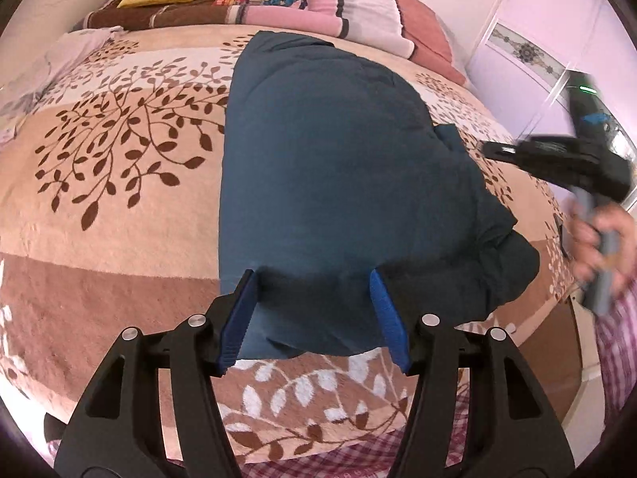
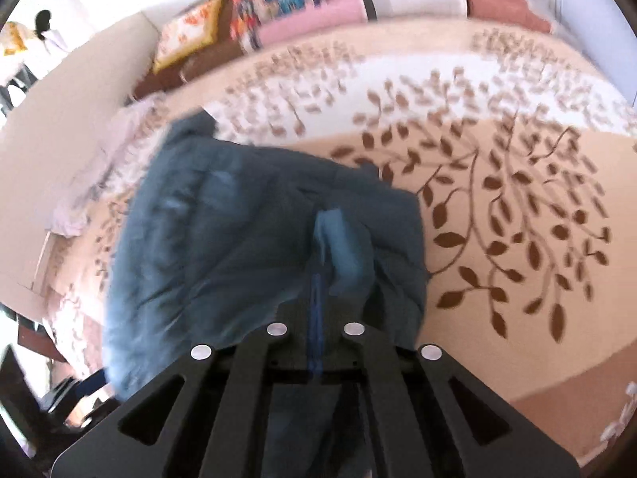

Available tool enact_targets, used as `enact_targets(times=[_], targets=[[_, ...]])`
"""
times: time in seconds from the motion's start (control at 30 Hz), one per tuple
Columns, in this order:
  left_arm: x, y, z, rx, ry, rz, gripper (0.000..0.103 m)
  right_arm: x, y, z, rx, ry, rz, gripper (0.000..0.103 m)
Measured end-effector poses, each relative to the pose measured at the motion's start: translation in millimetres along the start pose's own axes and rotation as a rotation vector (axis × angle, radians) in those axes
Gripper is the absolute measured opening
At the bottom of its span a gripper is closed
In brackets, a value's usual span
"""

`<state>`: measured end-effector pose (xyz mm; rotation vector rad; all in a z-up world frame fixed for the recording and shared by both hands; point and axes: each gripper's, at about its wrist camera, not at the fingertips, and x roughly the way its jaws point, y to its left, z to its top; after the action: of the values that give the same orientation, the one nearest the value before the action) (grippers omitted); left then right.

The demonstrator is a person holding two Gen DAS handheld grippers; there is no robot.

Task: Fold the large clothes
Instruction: 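Open both tools and withdraw them from the folded jacket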

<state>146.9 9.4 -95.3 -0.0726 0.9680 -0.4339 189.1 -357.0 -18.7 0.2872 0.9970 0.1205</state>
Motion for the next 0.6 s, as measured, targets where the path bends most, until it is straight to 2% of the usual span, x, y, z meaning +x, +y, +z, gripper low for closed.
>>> enact_targets(times=[0.1,0.17,0.23,0.27,0.37,0.6], targets=[[-1.5,2.1,-0.7,-0.009,-0.004,-0.013,0.057,-36.3,18.3,-36.4,-0.002,-0.011,0.102,0.003],[-1.6,3.5,-0.7,-0.016,-0.003,-0.018,0.057,-44.7,35.5,-70.8,-0.029,0.023,0.186,0.003],[-2.6,5.1,-0.9,-0.028,-0.001,-0.025,0.057,-37.5,47.0,-92.8,-0.072,0.050,0.168,0.003],[-4.0,6.3,-0.9,-0.036,0.002,-0.031,0.057,-27.7,48.1,-99.4,-0.087,0.064,0.125,0.003],[-12.8,12.3,-1.6,-0.059,0.002,-0.032,0.059,6.5,33.4,-103.0,-0.047,0.107,0.057,0.000],[-33.4,28.7,-7.1,-0.096,-0.002,-0.034,0.067,45.6,19.6,-94.0,0.016,0.123,0.074,0.000]])
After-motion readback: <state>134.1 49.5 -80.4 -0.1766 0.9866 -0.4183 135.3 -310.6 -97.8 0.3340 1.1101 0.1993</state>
